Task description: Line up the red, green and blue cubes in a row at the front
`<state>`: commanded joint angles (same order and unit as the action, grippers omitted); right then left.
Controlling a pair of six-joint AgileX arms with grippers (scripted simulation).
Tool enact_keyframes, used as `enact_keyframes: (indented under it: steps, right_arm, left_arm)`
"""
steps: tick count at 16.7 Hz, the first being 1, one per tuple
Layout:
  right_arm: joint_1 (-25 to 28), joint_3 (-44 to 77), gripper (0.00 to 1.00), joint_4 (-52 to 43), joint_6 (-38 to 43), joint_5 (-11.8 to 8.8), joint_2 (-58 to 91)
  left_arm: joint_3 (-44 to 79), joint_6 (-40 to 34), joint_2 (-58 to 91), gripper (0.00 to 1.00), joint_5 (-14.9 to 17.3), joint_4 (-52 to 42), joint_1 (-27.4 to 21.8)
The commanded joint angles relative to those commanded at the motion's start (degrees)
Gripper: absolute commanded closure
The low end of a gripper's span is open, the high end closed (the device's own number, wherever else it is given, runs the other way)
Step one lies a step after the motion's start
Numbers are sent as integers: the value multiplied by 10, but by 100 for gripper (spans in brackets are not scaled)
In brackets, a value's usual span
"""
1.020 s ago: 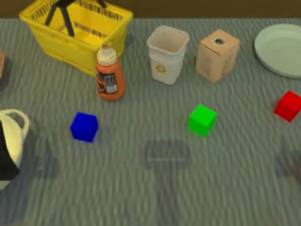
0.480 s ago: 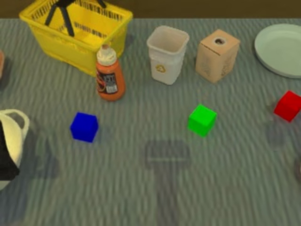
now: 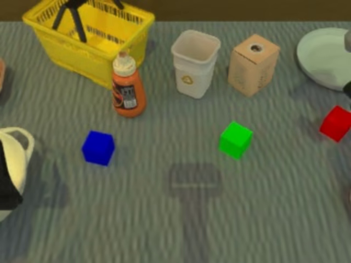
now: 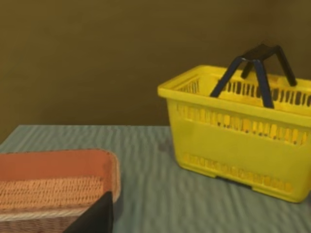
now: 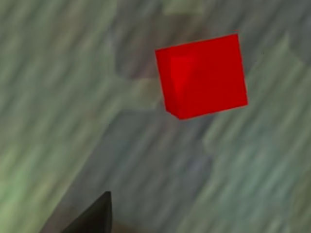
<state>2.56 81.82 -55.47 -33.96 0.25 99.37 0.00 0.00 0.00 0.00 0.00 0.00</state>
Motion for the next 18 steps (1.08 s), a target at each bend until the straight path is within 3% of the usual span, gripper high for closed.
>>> enact_keyframes:
  steps: [8,15,18]
  right_arm:
    - [6,230,0,-138,-89,-1,256]
    - [3,239,0,-142,-93,-1,266]
    - [6,208,0,-101,-94,-1,278]
  left_arm:
    - [0,0,0,0,0,0,0]
    - [0,0,0,0,0,0,0]
    - [0,0,0,0,0,0,0]
